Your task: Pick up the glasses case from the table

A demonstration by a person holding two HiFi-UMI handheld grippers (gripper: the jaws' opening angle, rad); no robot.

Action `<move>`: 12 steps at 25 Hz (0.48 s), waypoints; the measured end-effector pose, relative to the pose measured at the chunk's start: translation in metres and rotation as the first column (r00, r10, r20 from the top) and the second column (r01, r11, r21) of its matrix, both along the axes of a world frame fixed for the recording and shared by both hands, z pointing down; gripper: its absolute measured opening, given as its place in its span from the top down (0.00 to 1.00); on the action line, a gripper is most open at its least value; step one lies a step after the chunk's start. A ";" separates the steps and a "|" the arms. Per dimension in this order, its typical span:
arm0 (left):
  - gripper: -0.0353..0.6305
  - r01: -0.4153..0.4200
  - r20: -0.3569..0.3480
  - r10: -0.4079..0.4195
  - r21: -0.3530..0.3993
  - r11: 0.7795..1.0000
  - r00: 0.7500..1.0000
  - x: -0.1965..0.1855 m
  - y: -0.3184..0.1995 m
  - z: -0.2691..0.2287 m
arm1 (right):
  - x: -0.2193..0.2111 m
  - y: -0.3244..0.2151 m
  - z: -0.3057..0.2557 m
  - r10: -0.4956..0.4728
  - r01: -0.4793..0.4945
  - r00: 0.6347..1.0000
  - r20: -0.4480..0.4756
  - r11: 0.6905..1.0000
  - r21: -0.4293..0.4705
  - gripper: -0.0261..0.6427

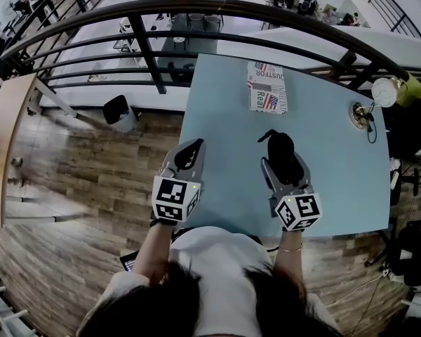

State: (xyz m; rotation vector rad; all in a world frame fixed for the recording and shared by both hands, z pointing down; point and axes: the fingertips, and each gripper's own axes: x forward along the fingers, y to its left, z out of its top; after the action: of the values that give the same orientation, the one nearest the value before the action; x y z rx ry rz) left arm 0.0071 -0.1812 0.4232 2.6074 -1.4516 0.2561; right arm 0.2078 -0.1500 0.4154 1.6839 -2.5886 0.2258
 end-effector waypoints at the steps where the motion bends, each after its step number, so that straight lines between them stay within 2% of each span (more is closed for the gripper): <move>1: 0.86 -0.005 -0.005 0.005 0.000 1.000 1.000 0.000 -0.001 -0.001 | 0.000 0.000 -0.001 0.000 0.000 1.000 0.001 1.000 0.001 0.48; 12: 0.86 0.006 -0.031 -0.006 0.016 1.000 0.999 -0.010 -0.009 -0.012 | 0.002 0.001 -0.003 -0.002 0.002 1.000 0.006 1.000 0.009 0.48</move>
State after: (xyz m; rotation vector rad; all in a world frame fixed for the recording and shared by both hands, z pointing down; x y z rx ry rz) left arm -0.0027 -0.1901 0.4113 2.6069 -1.4573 0.2027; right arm 0.2095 -0.1491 0.4120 1.6863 -2.5986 0.2199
